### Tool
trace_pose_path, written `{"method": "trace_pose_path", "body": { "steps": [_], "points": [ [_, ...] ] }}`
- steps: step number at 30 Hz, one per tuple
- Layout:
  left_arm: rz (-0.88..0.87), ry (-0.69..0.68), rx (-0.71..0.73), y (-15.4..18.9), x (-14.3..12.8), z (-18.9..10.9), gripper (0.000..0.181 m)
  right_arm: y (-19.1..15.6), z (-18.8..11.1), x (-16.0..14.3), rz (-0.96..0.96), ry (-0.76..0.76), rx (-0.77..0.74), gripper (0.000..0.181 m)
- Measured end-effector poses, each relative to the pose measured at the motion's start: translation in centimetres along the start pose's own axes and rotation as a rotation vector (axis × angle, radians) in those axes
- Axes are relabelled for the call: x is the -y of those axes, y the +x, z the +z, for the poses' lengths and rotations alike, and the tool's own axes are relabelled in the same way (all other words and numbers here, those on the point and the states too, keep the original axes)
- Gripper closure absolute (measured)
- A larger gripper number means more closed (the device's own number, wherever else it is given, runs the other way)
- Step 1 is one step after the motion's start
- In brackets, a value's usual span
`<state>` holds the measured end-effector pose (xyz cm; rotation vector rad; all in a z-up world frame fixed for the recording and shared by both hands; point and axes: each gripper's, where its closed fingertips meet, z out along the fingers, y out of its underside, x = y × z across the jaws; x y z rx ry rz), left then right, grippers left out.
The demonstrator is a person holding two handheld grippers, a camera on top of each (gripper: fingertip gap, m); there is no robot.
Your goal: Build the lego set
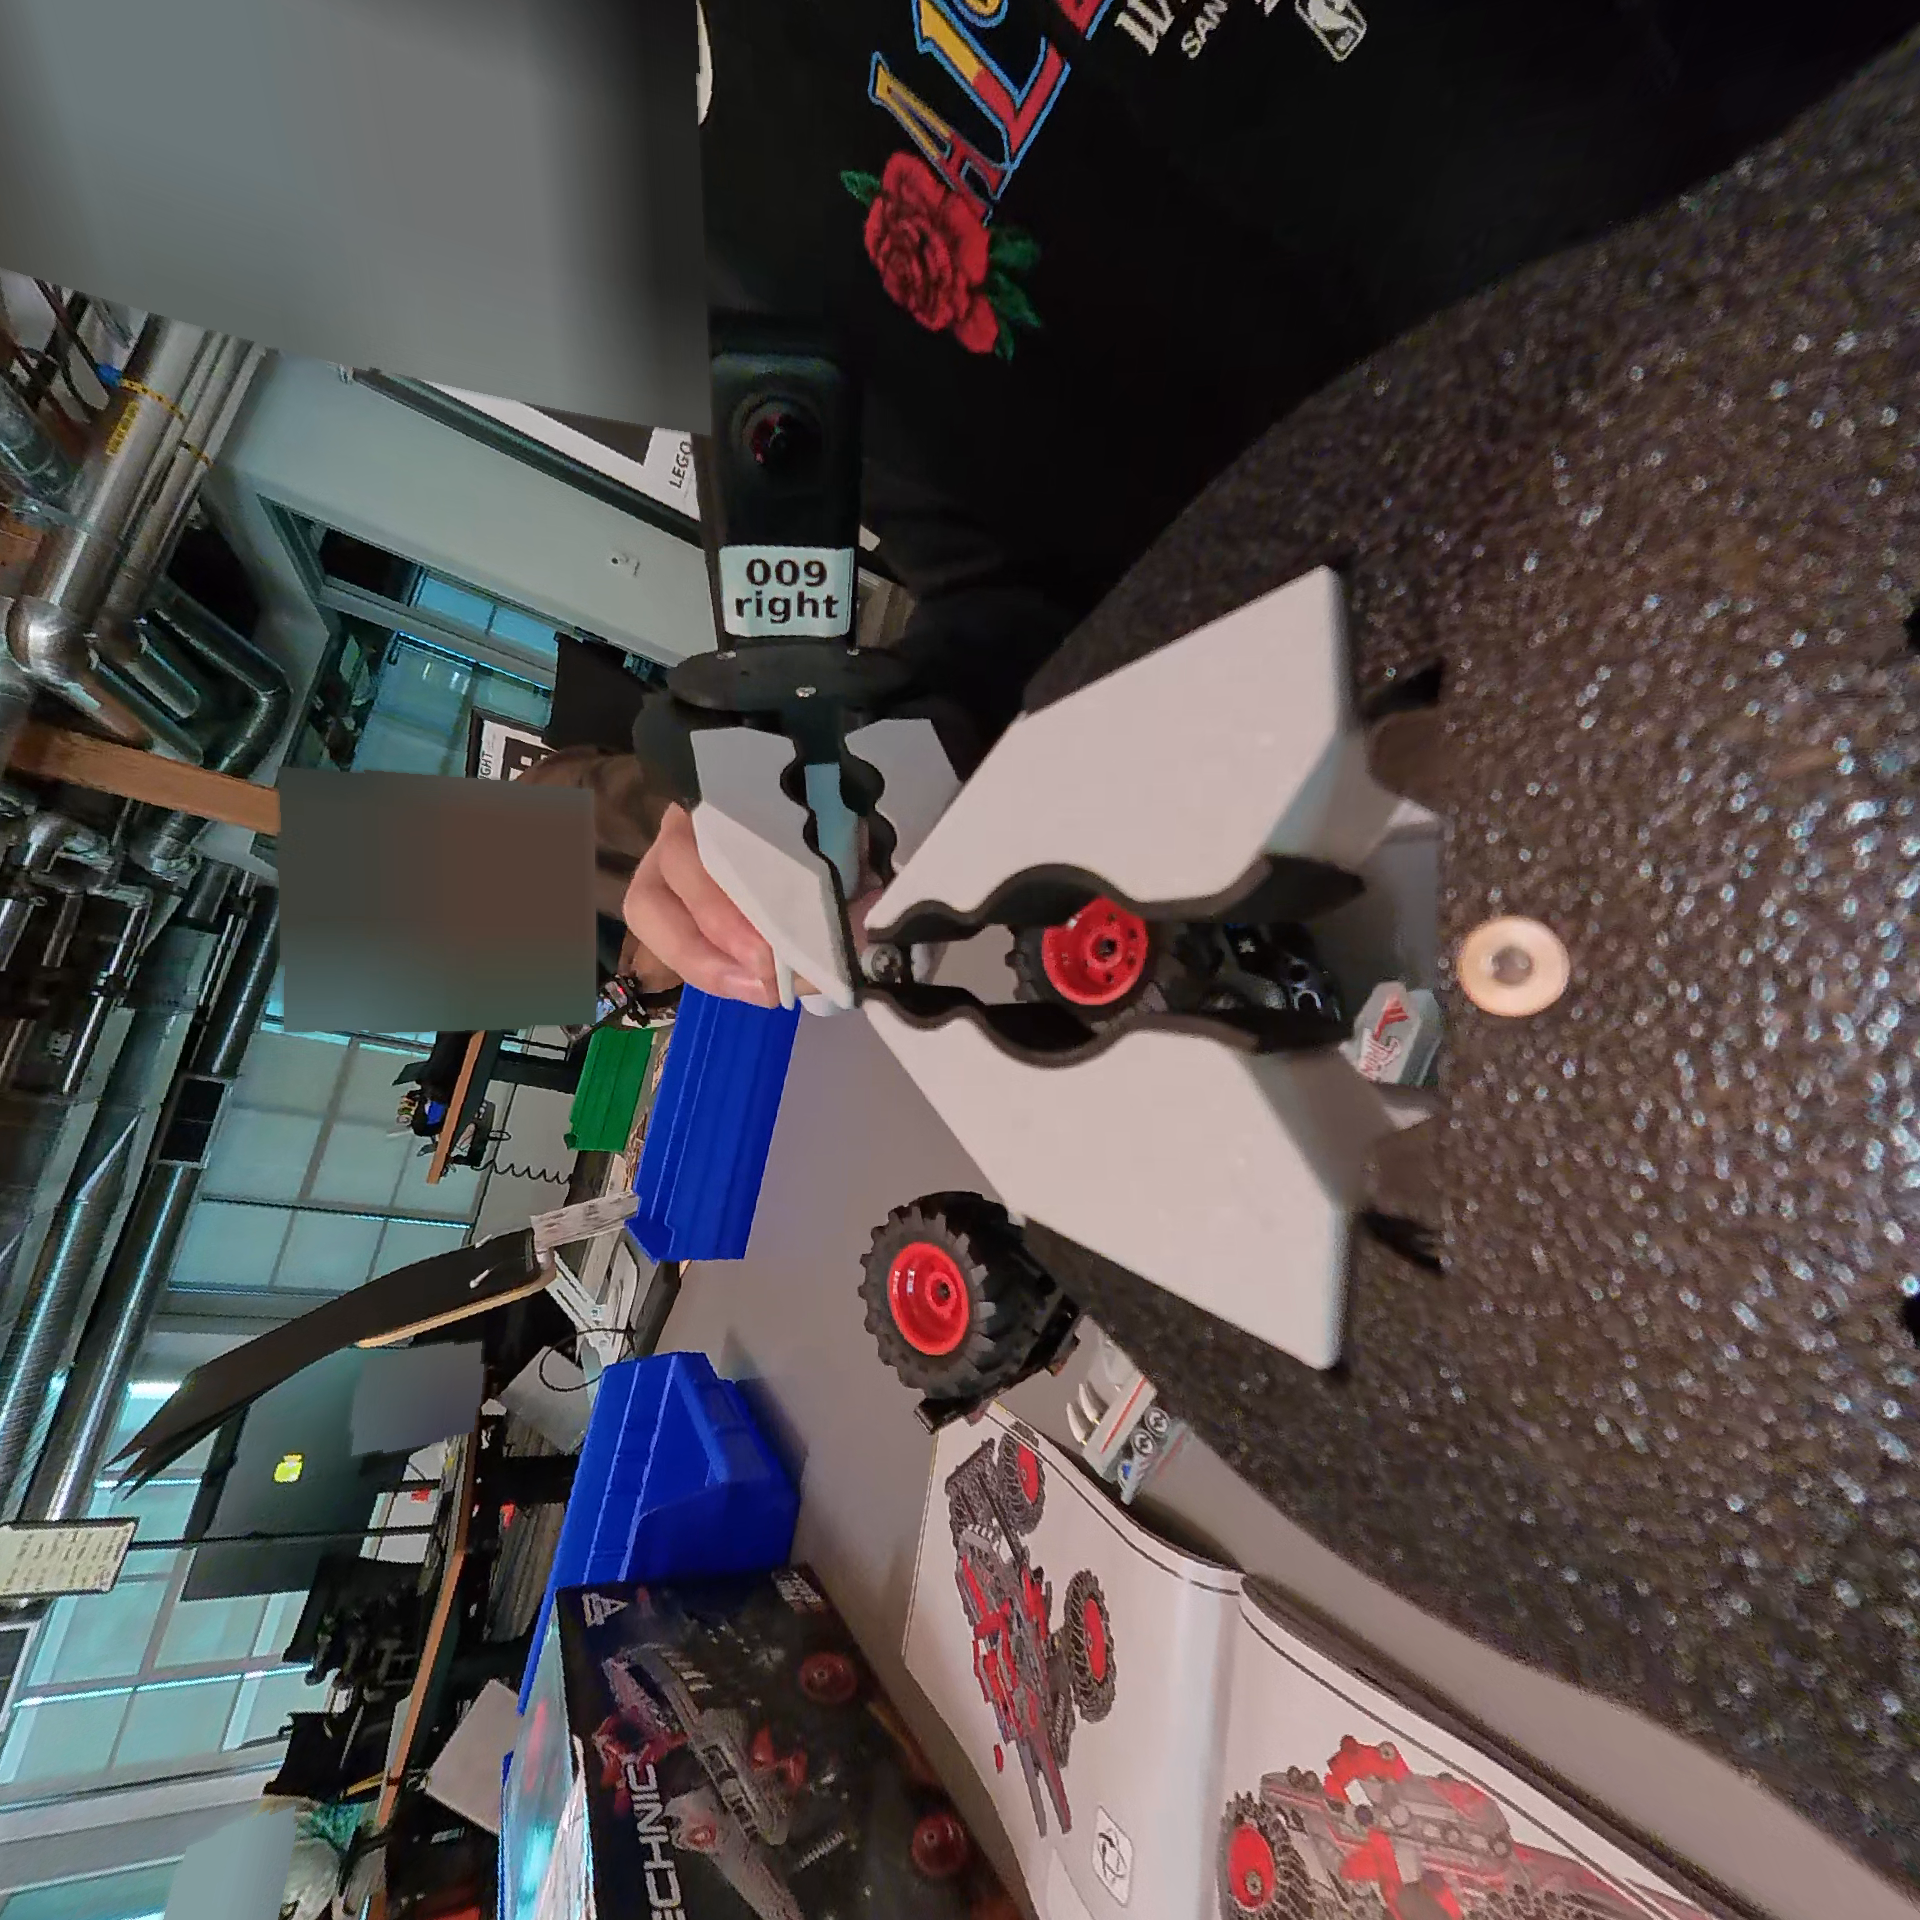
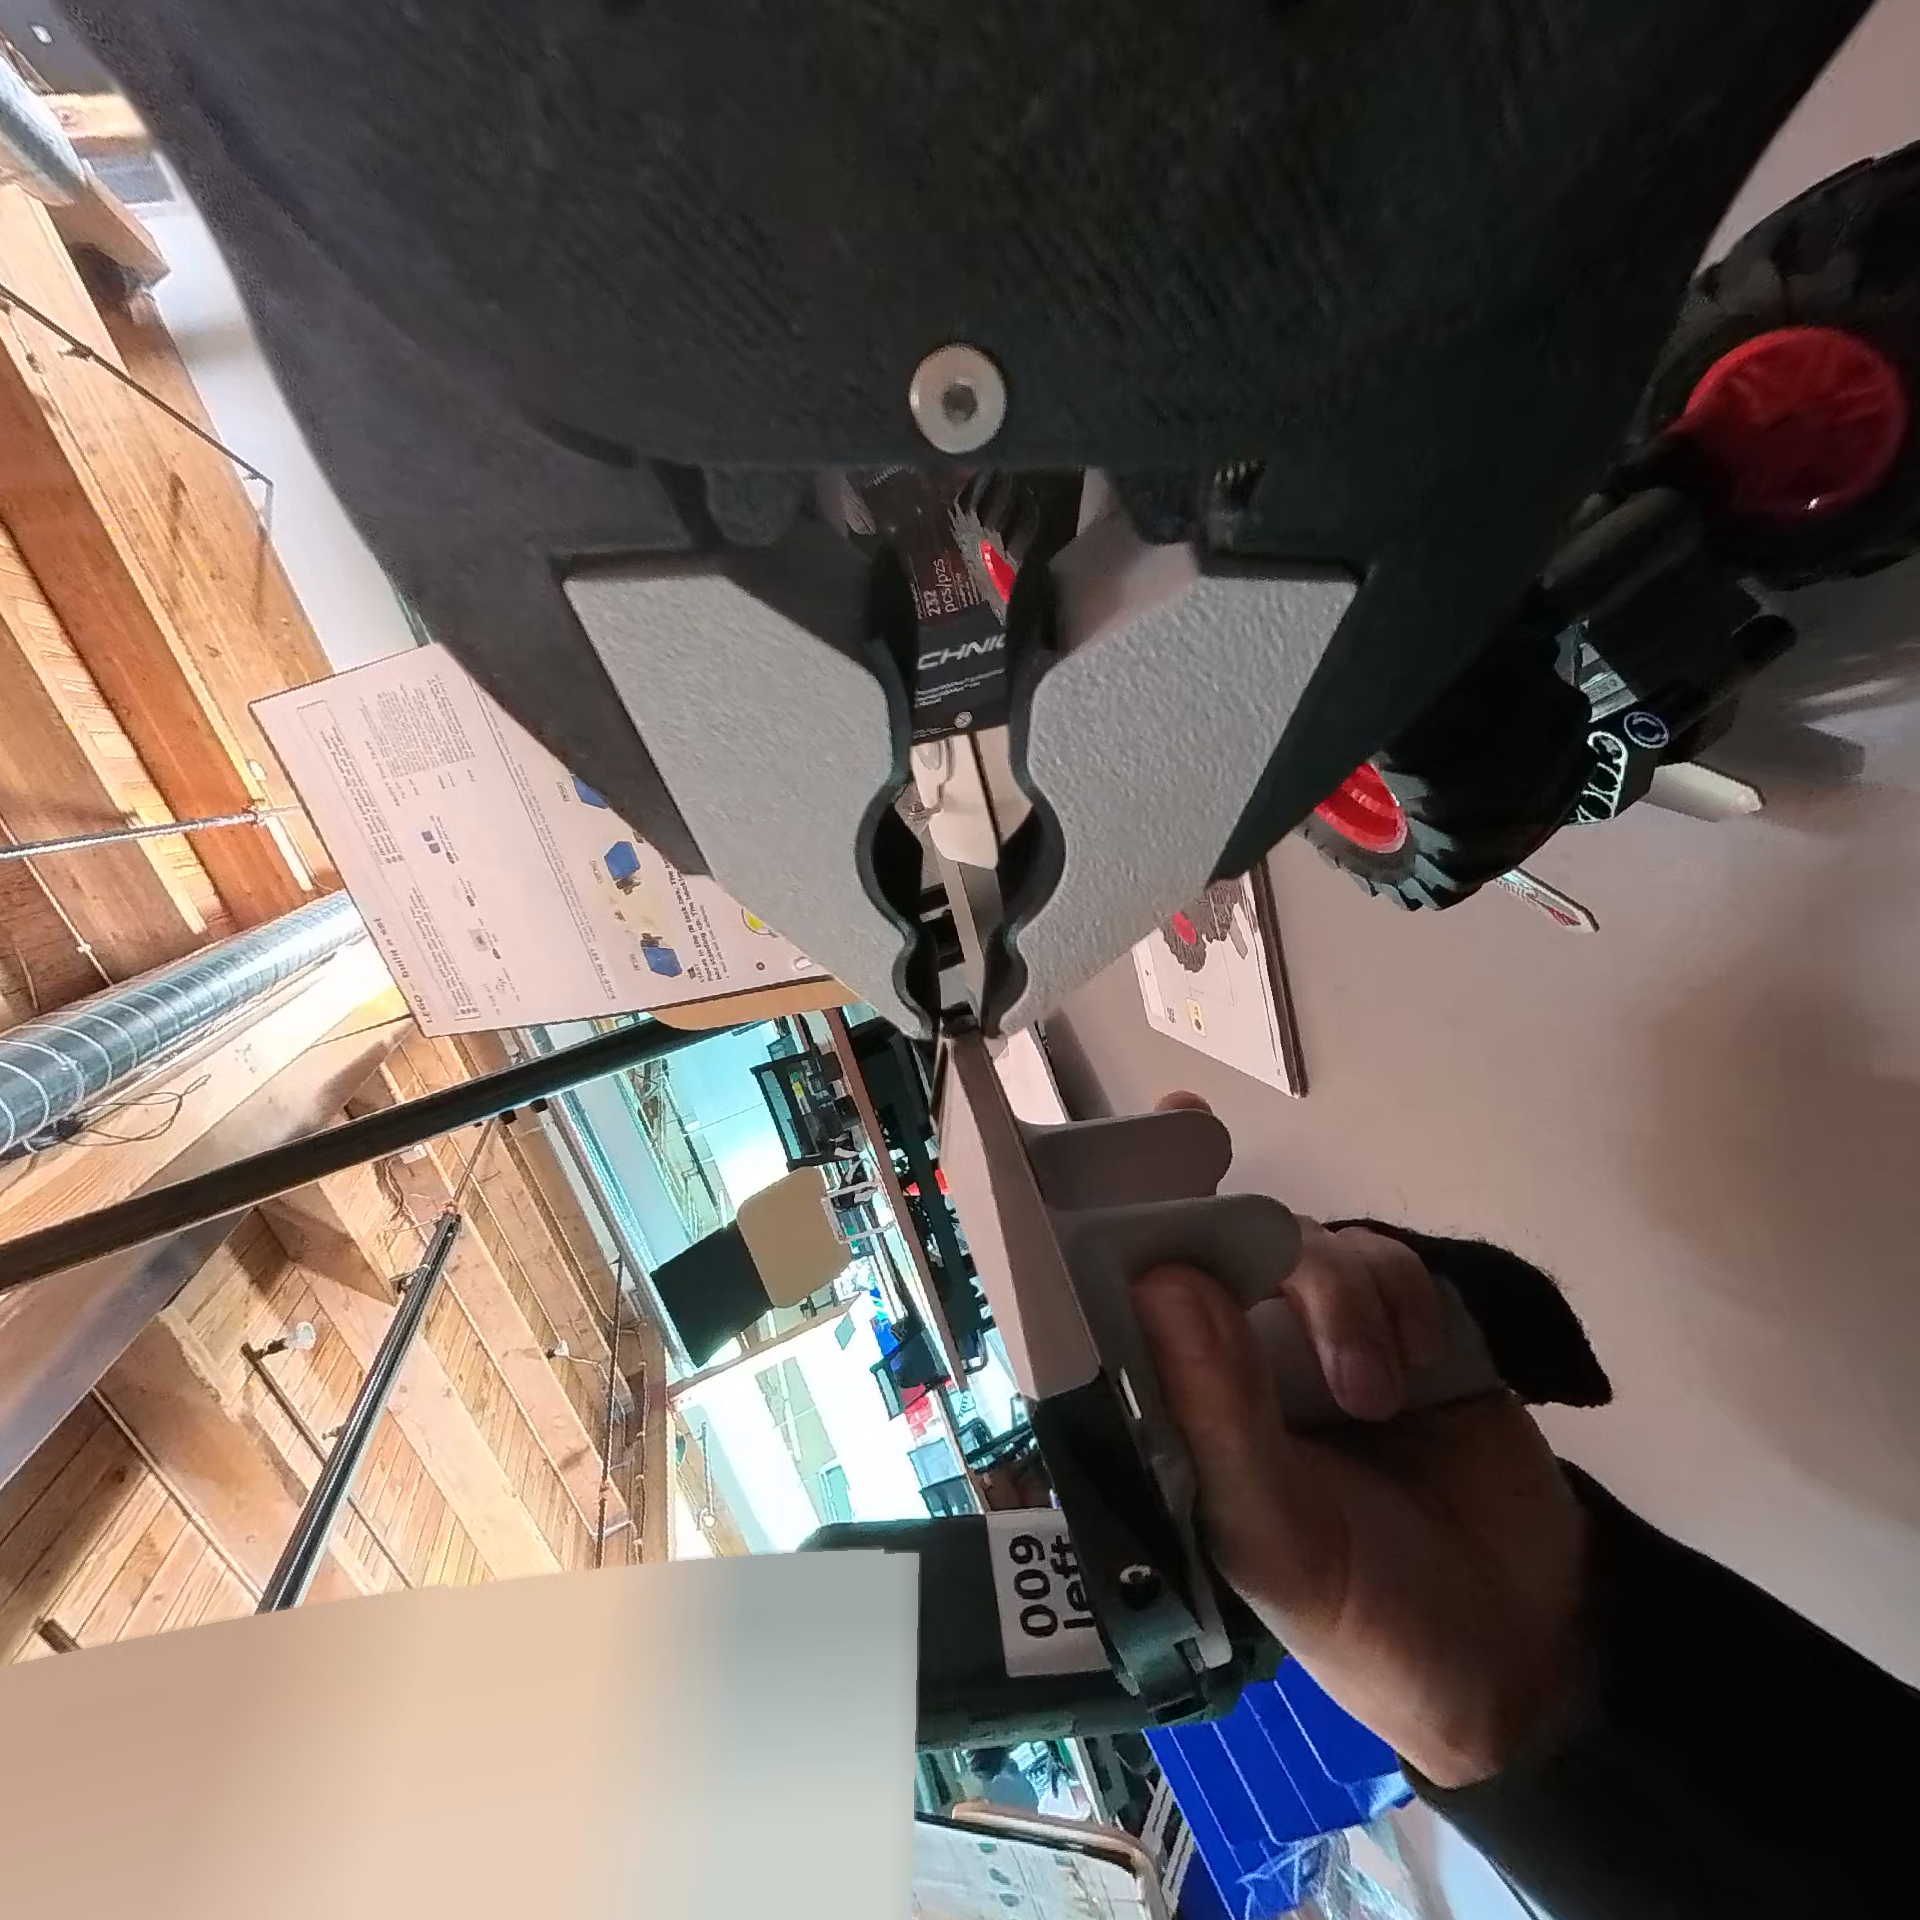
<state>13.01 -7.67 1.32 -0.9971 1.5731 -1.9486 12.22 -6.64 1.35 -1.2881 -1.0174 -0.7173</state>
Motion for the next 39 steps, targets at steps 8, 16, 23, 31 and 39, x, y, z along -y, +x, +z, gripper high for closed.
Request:
{"method": "trace_pose_path", "body": {
  "steps": [8,16,23,31,39],
  "points": [
    [0.020,0.002,0.022,-0.2,0.2,-0.1,0.177,0.1,0.1,-0.3,0.040,-0.003,-0.010,0.180],
    [0.094,-0.041,0.079,-0.5,0.0,-0.2,0.177,0.3,0.1,-0.7,0.039,-0.006,-0.024,0.178],
    [0.143,0.028,0.008,0.8,0.7,-0.2,0.177,0.6,0.0,-0.6,0.016,-0.020,-0.030,0.173],
    [-0.109,0.254,-0.219,1.5,2.9,-1.4,0.177,2.6,-1.3,-2.4,0.203,-0.040,-0.017,0.168],
    [-0.071,0.184,-0.176,0.0,2.2,-0.7,0.177,2.7,-4.4,-10.8,0.673,-0.145,0.141,0.137]
  ]
}}
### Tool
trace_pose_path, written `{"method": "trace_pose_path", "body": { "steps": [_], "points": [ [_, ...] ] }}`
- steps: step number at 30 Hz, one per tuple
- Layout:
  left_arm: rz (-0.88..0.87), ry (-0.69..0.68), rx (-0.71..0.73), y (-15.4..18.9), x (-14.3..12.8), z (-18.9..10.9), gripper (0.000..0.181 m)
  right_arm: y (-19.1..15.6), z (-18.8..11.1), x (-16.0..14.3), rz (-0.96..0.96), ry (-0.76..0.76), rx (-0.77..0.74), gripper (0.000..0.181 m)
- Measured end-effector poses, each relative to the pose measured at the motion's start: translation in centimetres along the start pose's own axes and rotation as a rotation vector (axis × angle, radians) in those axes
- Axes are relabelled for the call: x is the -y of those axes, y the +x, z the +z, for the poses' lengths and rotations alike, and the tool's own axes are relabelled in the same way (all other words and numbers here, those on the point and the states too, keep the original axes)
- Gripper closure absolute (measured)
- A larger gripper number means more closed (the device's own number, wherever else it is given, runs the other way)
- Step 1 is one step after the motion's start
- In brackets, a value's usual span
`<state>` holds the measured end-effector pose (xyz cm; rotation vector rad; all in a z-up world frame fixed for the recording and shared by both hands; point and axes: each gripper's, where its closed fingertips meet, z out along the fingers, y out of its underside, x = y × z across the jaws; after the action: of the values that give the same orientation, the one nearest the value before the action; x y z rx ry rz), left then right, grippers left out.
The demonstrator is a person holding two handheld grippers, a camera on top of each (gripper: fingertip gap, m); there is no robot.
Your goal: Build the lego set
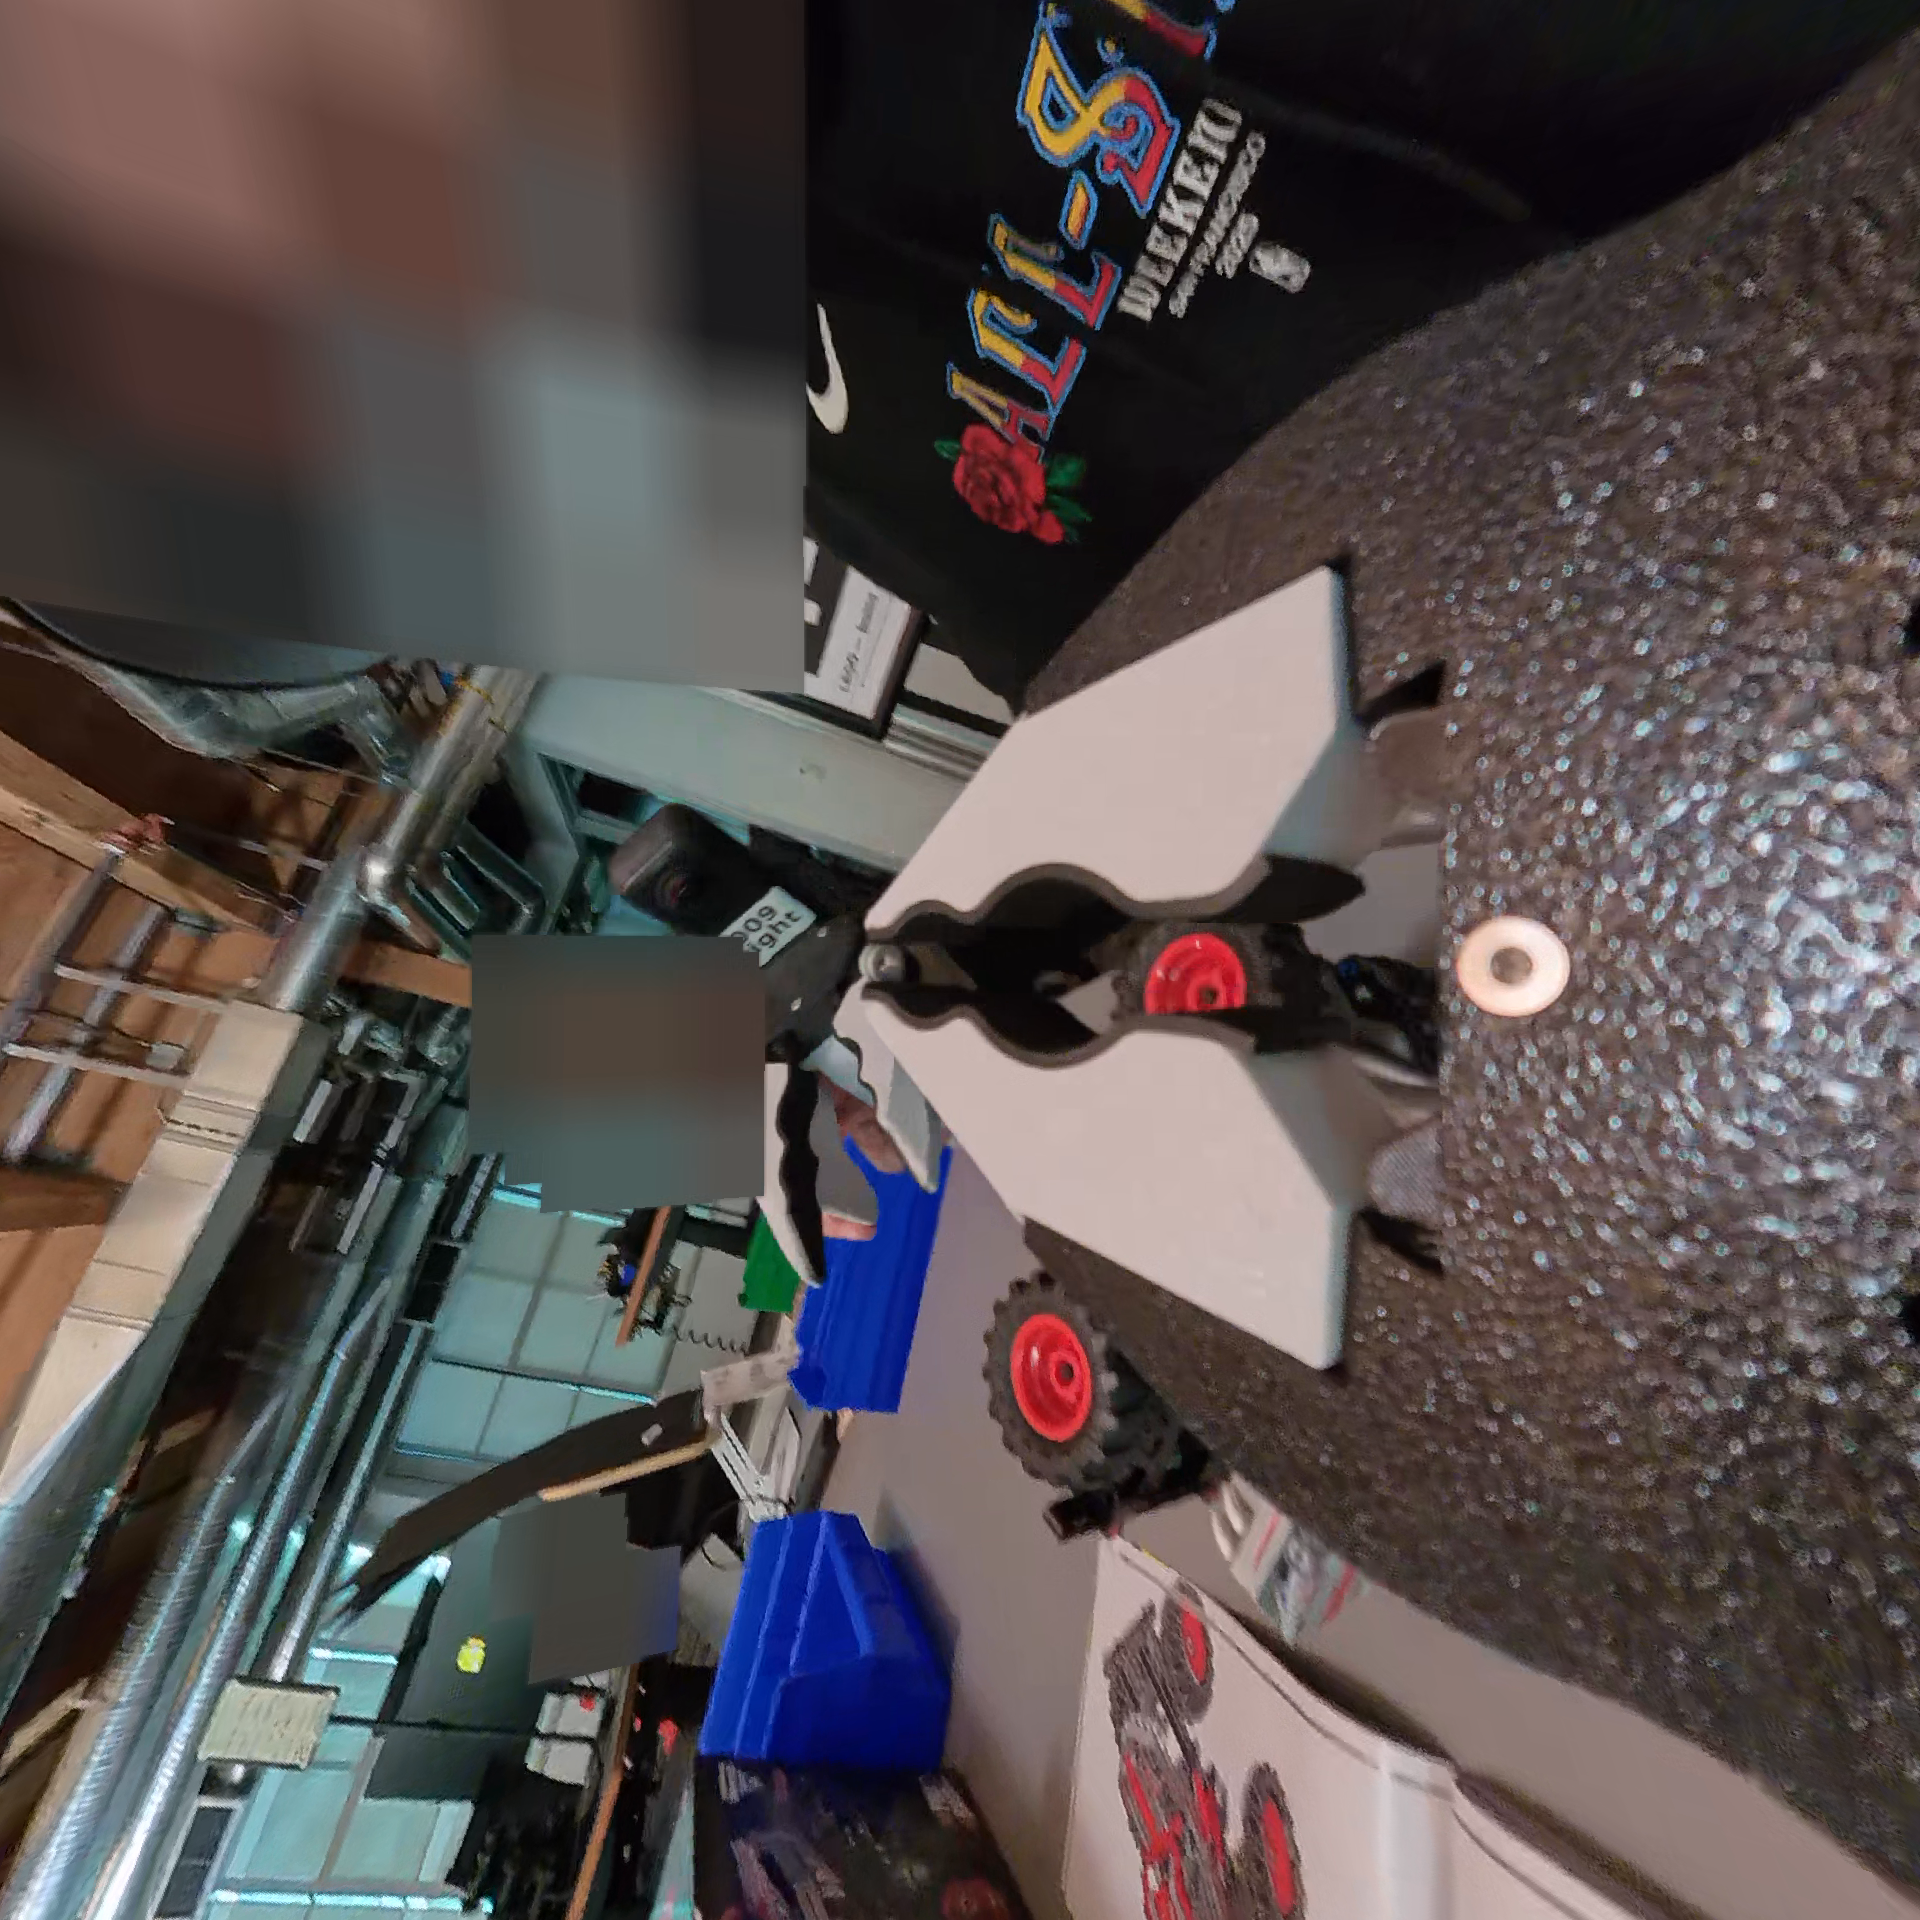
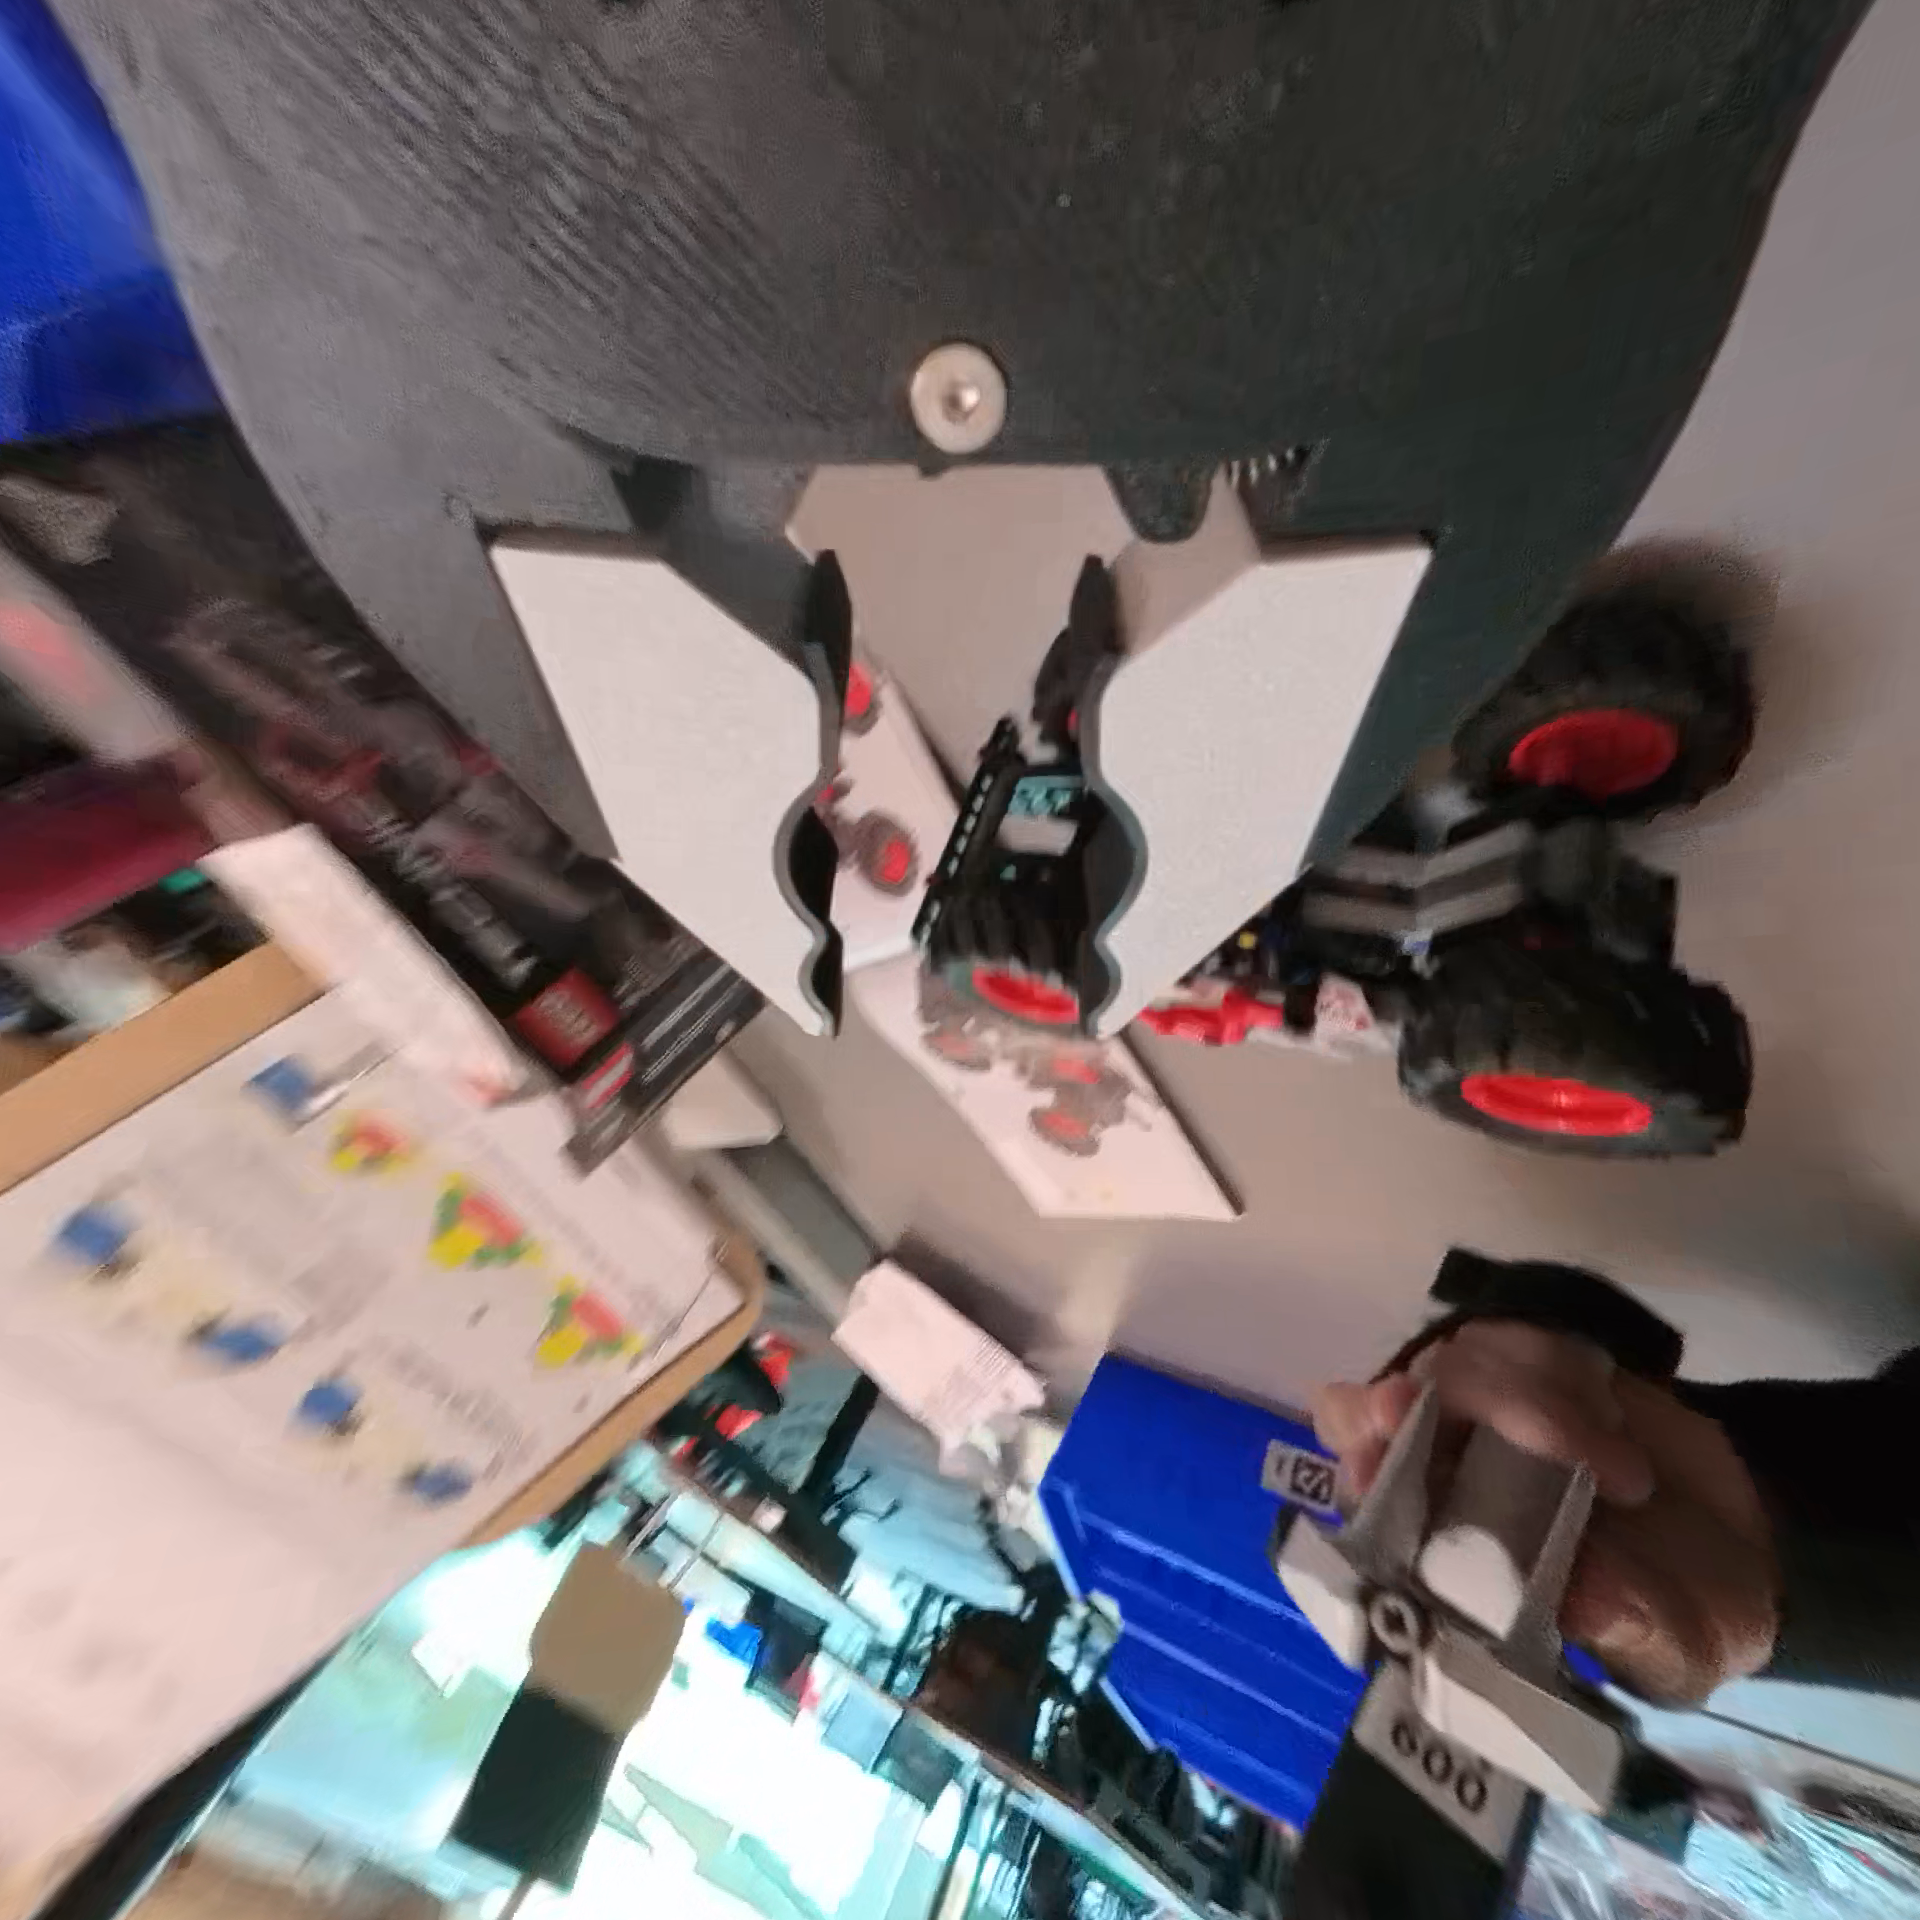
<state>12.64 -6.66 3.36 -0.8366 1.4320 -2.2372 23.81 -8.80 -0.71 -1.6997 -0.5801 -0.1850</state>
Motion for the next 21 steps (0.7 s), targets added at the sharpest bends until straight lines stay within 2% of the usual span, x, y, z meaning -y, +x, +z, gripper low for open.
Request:
{"method": "trace_pose_path", "body": {
  "steps": [4,7,9,15,21],
  "points": [
    [0.157,-0.213,0.122,-2.3,-0.5,0.4,0.177,-0.2,1.3,-4.8,0.198,-0.028,0.114,0.136],
    [0.286,-0.358,0.154,-3.6,-0.3,0.9,0.177,-1.7,2.9,-6.3,0.241,-0.032,0.194,0.139],
    [0.322,-0.430,0.170,-4.6,-0.3,1.3,0.177,-1.6,3.6,-7.3,0.242,-0.073,0.189,0.141],
    [0.368,-0.533,0.184,-6.8,-0.7,2.2,0.177,-2.0,4.6,-7.6,0.235,-0.067,0.235,0.151],
    [0.413,-0.664,0.204,-9.0,-2.5,2.5,0.177,-2.4,4.4,-8.5,0.252,-0.125,0.229,0.155]
  ]
}}
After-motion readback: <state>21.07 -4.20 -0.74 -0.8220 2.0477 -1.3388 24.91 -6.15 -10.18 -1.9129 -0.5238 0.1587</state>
